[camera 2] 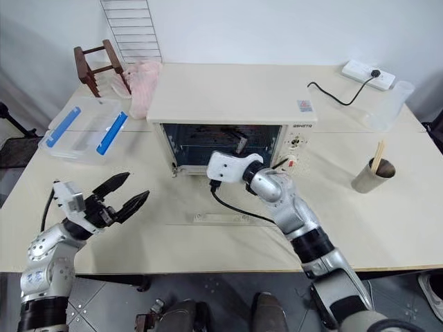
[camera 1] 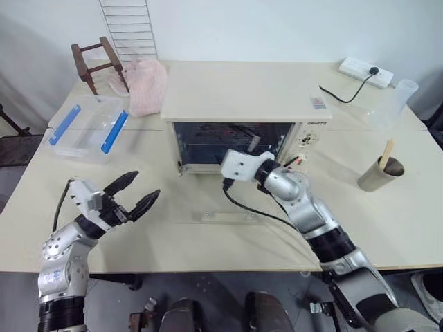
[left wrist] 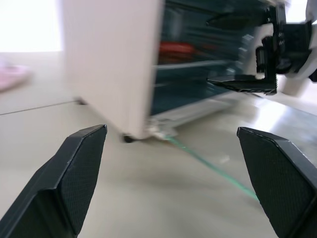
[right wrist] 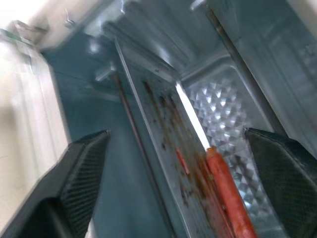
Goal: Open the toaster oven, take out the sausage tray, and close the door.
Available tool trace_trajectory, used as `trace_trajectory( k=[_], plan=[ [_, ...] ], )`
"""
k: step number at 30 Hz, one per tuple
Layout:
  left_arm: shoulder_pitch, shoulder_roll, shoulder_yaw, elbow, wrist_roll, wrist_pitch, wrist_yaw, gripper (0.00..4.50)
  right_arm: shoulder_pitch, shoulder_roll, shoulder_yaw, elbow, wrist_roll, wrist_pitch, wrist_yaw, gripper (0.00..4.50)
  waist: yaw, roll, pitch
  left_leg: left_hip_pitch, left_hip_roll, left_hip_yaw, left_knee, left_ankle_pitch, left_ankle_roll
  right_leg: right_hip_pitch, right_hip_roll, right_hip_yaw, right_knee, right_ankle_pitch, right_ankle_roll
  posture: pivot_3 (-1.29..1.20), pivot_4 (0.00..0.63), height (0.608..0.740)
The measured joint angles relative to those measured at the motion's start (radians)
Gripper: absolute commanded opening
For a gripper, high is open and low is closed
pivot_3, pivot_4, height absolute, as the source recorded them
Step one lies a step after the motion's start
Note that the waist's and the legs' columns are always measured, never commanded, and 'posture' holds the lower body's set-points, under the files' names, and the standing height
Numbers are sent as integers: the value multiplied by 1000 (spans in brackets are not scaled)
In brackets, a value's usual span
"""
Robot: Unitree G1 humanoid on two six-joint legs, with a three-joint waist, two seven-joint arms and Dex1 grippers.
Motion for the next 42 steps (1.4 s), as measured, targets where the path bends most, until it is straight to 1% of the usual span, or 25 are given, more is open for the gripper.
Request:
trace_trajectory(
  k=[2, 6, 8, 9, 11, 13, 17, 19, 21, 31, 37, 42],
  plan=[
    [18, -1, -3, -29, -2, 6, 11, 4485, -20, 4, 19, 40, -55, 23, -42, 4500, 1, 0, 0, 0, 0, 0, 0, 0, 0, 0, 0, 0, 0, 0, 0, 0, 150, 740],
    [28, -1, -9, -52, -5, 13, 23, 4485, -54, 9, 48, 119, -118, 42, -92, 4500, -8, 0, 0, 0, 0, 1, -1, 0, 0, 0, 1, -1, 0, 0, 0, 0, 150, 740],
    [29, -1, -9, -65, -7, 15, 28, 4500, -68, 10, 52, 150, -131, 51, -103, 4129, -10, 0, 0, 0, 0, 1, -1, 0, 0, 0, 1, -2, 0, 0, 0, 0, 150, 740],
    [29, -1, -9, -65, -9, 16, 29, 4500, -74, 12, 51, 161, -133, 59, -110, 3903, -11, 0, 0, 0, 0, 1, -1, 0, 0, 0, 1, -2, 0, 0, 0, 0, 150, 740],
    [29, -1, -10, -65, -9, 18, 29, 4500, -80, 16, 49, 170, -133, 65, -122, 3274, -12, 0, 0, 0, 0, 1, -1, 0, 0, 0, 2, -2, 0, 0, 0, 0, 150, 740],
    [29, -1, -12, -65, -9, 18, 28, 4500, -81, 17, 49, 175, -132, 65, -122, 2540, -12, 0, 0, 0, 0, 1, -2, 0, 0, 0, 2, -2, -1, 0, 0, 0, 150, 740],
    [20, -1, -30, -63, -10, 18, 17, 4500, -81, 17, 50, 175, -132, 61, -122, 1298, -12, 0, 0, 0, 0, 1, -2, 0, 0, 0, 1, -2, -1, 0, 0, 0, 150, 740],
    [11, 0, -36, -59, -10, 18, 11, 4500, -80, 17, 50, 171, -132, 59, -119, 587, -12, 0, 0, 0, 0, 1, -2, 0, 0, 0, 1, -2, -1, 0, 0, 0, 150, 740],
    [-4, 1, -41, -49, -10, 18, 3, 4500, -79, 9, 63, 168, -151, 55, -106, 43, -11, 0, 0, 0, 0, 1, -2, 0, 0, 0, 1, -2, -1, 0, 0, 0, 150, 740],
    [-44, 3, -62, 18, -9, 17, -22, 4500, -80, -12, 67, 143, -166, 27, -80, 19, -11, 0, 0, -1, 0, 0, -3, 0, 0, -1, 2, -3, -2, 0, 0, 0, 150, 740],
    [-83, 0, -83, 55, -9, 5, -35, 4500, -78, -30, 63, 80, -143, 14, 9, 19, -15, 0, 0, -13, -2, 1, -1, 1, -1, -14, 3, -3, -1, 0, 0, 0, 150, 740],
    [-107, -2, -96, 70, -8, -3, -39, 4500, -52, -34, 60, 5, -125, 14, 77, 19, -31, 0, 0, -13, -1, 0, -3, 1, -1, -14, 4, -6, -1, 0, 0, 0, 150, 740]
  ],
)
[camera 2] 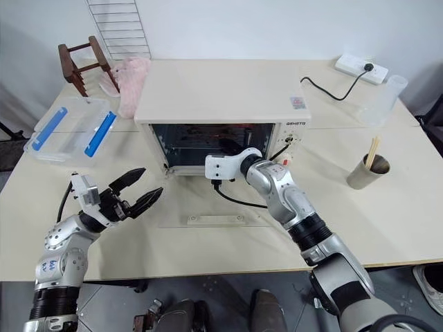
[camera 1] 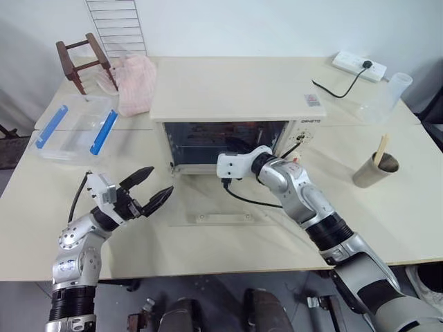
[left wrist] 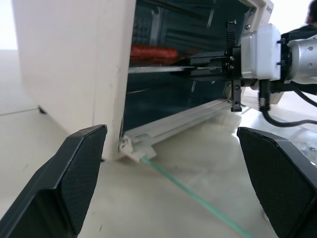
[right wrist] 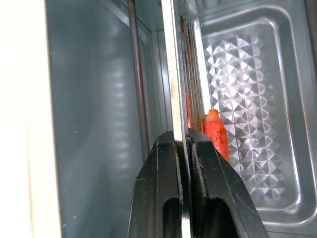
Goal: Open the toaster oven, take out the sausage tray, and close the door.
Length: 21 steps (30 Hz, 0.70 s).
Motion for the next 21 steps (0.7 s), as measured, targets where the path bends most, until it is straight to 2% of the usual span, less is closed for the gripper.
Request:
trace_trajectory(
  k=[6, 11, 21],
  plan=[
    [-4, 1, -15, 20, 0, -1, -5, 4500, 83, -20, -18, -138, 14, 13, 75, 19, -3, 0, 0, 0, 0, -1, 0, 0, 0, 0, 0, -1, 0, 0, 0, 0, 150, 740],
    [-10, 3, -24, 20, 0, 15, -11, 4500, 244, -76, -61, -319, 63, -10, 113, 19, 6, 0, 0, 0, 0, -2, 0, 0, 0, 1, 0, -1, 0, 0, 0, 0, 150, 740],
    [-6, 49, -36, 15, -1, 102, -48, 4500, 450, -163, -145, -553, 91, -21, 167, 19, 48, -1, 0, 0, -1, -2, 3, 0, 0, 3, 0, -1, -1, 0, 0, 0, 150, 740]
  ],
)
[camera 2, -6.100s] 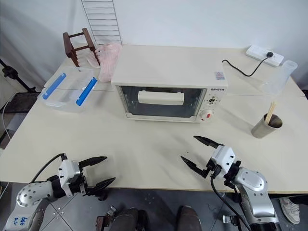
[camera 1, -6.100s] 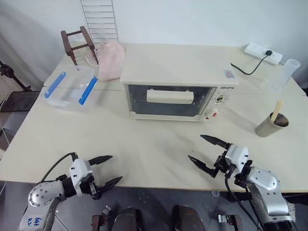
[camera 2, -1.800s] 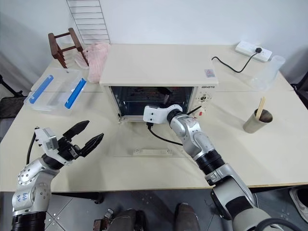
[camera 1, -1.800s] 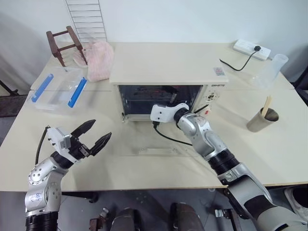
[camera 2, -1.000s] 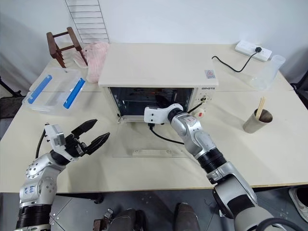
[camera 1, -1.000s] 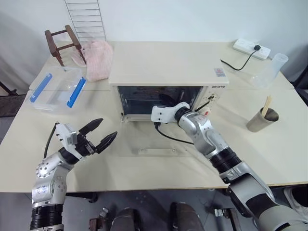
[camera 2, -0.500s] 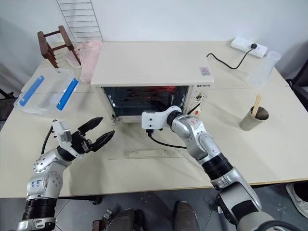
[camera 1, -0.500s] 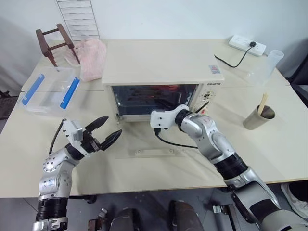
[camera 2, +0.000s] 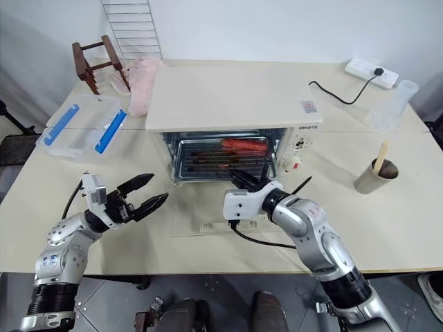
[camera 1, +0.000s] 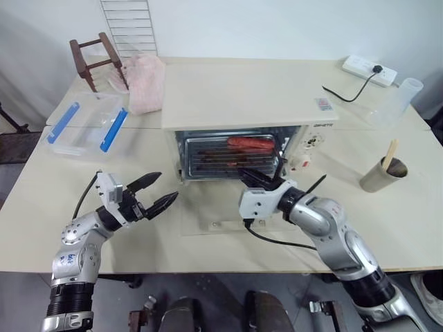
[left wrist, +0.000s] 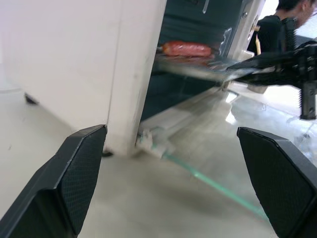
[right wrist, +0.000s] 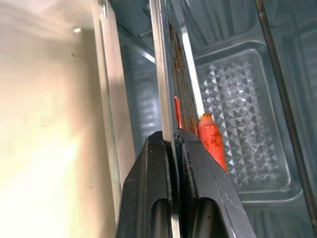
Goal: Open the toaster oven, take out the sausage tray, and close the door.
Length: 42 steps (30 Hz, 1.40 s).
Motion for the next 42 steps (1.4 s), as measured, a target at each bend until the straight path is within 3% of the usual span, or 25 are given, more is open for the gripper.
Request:
trace_trajectory(
  k=[10, 17, 25, 33, 40, 42],
  plan=[
    [-35, 4, -14, 3, -14, 88, -28, 4500, 180, -65, -78, -200, 62, -24, 56, 19, 7, -1, 0, 0, 0, -1, 1, 0, 0, 1, 0, -1, 0, 0, 0, 0, 150, 740],
    [-28, 70, -7, -71, -130, 348, -7, 4500, 317, -152, -157, -234, 127, -148, 52, 19, 5, -1, 0, 1, 0, -1, 1, 1, 0, 2, 0, 0, 0, 0, 0, 0, 150, 740],
    [-113, 148, 42, -162, -491, 844, 85, 4500, 275, -185, -193, -170, 80, -305, -32, 19, 5, -1, 0, 2, 0, 0, 2, 3, -1, 2, 0, 3, 1, 0, 0, 0, 150, 740],
    [-156, 135, 45, -126, -578, 1025, 170, 4500, 219, -180, -155, -89, 15, -391, -75, 19, 4, -1, 0, 2, 0, 0, 2, 4, -1, 2, 0, 4, 2, 0, 0, 0, 150, 740],
    [-209, 61, 55, -17, -630, 1140, 281, 4500, 189, -177, -118, -58, 10, -444, -76, 19, 5, -1, 0, 3, -1, 0, 2, 4, -1, 2, 0, 4, 2, 0, 0, 0, 150, 740],
    [-232, 42, 53, 12, -641, 1194, 312, 4084, 178, -177, -102, -55, 8, -461, -76, 0, 5, -1, 0, 3, -1, 0, 2, 4, -1, 2, 0, 4, 2, 0, 0, 0, 150, 740]
  ],
)
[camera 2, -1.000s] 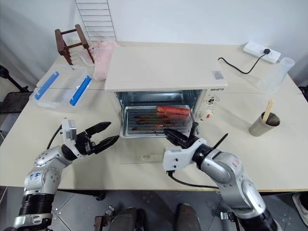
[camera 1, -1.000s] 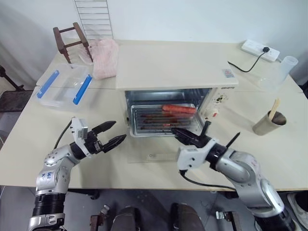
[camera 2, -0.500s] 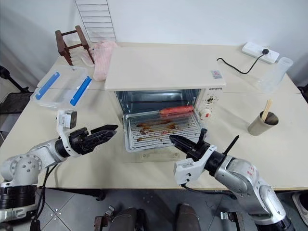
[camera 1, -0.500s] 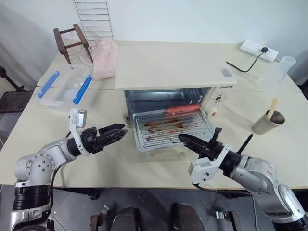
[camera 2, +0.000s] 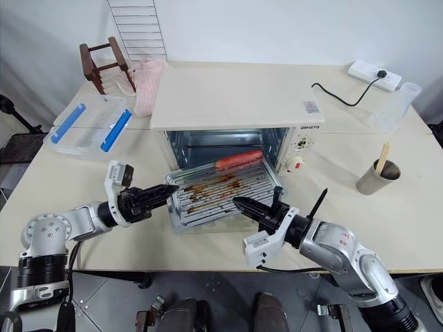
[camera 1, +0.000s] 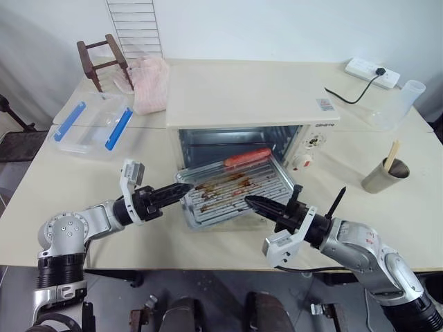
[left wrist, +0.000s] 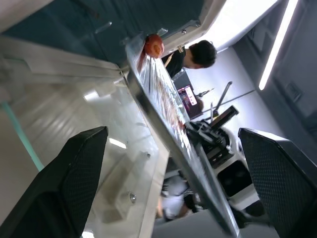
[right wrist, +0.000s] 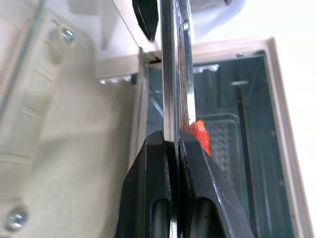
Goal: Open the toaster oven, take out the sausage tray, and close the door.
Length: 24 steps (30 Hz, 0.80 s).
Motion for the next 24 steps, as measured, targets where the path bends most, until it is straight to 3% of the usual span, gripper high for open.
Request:
trace_trajectory(
  k=[15, 18, 24],
  plan=[
    [-61, -146, 105, 76, -176, 180, 337, 11, -42, -1, 21, 31, 5, -4, 32, 0, 1, 0, 0, 1, 0, -2, 1, 0, 0, 2, 0, 0, 1, 0, 0, 0, 150, 740],
    [-62, -160, 111, 84, -257, 186, 429, 11, -58, -21, 13, 34, 28, -6, 56, 0, 1, 0, 0, 1, 0, -2, 1, 0, 0, 2, 0, 0, 1, 0, 0, 0, 150, 740],
    [-34, -138, 47, 98, -496, 145, 600, 0, -26, -25, 7, 33, 184, 24, 119, 1967, 1, 0, 0, 9, 1, -7, -1, 0, 0, 13, -2, 0, -1, 0, 0, 0, 150, 740]
  ],
)
